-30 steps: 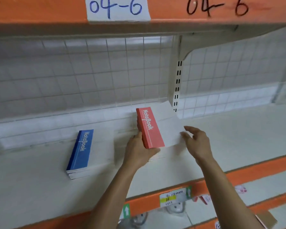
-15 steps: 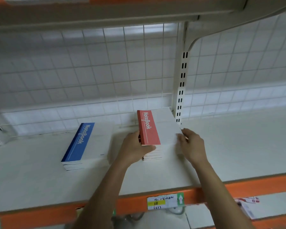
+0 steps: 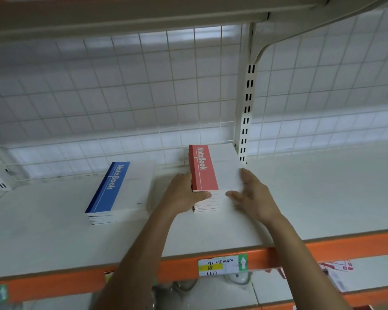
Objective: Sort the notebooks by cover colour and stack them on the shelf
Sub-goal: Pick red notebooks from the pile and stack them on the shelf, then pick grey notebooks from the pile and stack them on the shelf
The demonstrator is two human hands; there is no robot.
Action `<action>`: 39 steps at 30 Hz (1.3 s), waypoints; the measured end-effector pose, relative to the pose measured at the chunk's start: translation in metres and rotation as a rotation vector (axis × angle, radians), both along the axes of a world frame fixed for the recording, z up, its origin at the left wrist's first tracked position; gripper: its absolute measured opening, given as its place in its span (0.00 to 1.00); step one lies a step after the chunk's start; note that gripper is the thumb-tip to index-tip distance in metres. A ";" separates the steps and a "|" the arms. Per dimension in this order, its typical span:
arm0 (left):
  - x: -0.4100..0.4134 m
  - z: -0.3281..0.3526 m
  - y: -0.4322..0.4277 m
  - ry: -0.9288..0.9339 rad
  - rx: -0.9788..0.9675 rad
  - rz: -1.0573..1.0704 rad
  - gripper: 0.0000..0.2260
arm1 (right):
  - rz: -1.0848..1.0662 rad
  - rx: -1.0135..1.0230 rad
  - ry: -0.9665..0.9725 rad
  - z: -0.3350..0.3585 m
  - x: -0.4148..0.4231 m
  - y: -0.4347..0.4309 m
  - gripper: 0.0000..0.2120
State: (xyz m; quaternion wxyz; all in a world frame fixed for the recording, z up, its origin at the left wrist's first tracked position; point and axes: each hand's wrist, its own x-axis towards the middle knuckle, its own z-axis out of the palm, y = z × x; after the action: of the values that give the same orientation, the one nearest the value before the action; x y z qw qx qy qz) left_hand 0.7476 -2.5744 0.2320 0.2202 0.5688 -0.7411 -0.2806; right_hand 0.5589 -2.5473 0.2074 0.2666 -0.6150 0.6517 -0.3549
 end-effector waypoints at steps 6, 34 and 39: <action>-0.001 0.000 0.009 -0.096 -0.014 0.047 0.21 | 0.037 -0.004 0.175 0.009 0.003 0.003 0.40; 0.402 -0.017 0.215 -0.352 -0.384 0.694 0.30 | 0.507 -0.372 0.097 -0.022 0.484 0.137 0.20; 0.470 -0.028 0.227 -0.371 -0.365 0.724 0.18 | 0.544 -0.372 0.130 -0.020 0.551 0.155 0.21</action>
State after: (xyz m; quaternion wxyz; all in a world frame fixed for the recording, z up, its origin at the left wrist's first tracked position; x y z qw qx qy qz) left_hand 1.2173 -2.3471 0.2042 0.2643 0.7842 -0.5585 0.0568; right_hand 1.1096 -2.3920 0.1871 0.1928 -0.8259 0.4033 -0.3438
